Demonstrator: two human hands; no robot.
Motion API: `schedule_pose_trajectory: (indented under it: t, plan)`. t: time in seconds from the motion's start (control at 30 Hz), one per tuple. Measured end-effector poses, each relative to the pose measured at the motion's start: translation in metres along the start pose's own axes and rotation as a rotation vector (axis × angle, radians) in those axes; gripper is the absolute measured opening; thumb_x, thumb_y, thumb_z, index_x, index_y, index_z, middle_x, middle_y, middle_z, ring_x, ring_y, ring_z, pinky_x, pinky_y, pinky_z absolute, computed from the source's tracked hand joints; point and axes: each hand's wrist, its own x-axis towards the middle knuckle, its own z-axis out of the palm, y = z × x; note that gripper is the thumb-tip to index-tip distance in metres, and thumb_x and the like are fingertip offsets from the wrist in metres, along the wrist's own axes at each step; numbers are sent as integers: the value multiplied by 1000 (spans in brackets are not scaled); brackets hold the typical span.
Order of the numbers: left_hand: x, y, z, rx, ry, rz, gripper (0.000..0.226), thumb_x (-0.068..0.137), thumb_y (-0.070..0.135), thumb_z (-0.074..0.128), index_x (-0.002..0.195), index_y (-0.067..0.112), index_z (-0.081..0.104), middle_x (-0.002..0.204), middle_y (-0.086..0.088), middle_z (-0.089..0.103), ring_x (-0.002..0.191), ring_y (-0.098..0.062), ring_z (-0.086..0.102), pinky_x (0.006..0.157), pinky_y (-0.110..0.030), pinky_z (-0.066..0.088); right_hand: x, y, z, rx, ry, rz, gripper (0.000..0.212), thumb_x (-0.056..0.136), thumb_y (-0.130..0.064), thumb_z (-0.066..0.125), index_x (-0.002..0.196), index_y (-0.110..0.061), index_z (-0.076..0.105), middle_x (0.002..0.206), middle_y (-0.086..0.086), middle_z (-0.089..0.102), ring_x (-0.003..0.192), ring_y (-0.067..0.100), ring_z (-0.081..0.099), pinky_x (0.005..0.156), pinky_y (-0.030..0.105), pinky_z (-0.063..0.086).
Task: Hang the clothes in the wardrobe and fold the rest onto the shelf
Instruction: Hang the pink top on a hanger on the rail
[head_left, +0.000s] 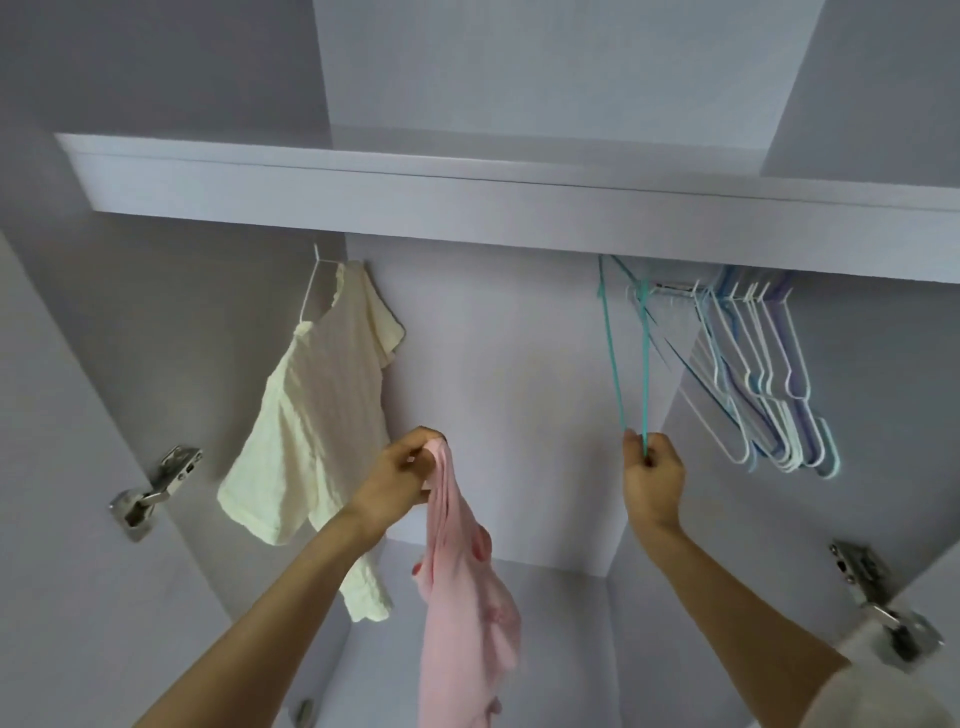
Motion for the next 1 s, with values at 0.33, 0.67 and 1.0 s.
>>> schedule_pose_trajectory:
  t: [0.33,0.67,1.0]
  plan:
    - [-23,-7,-23,-287,121,-109,29,88,-13,34,87,0,59,76,-10,62,62,-15,64,58,-21,51,-29,21,18,-221,-328,238,45,90,-31,60,55,-13,36,55,3,42,54,21,39,53,29,32]
    - [-30,-15,-49,146,208,-39,31,88,-6,50,85,21,64,90,13,61,81,2,55,67,-3,40,-60,9,30,141,-289,-7,21,94,-15,54,76,-12,65,70,8,62,66,9,50,67,21,42]
    - [-40,-6,-88,181,312,50,29,92,-10,43,90,9,64,94,-5,59,83,-16,52,71,-12,42,-64,11,35,-4,-490,258,47,93,-34,54,50,-14,61,53,-6,64,58,11,50,62,29,38]
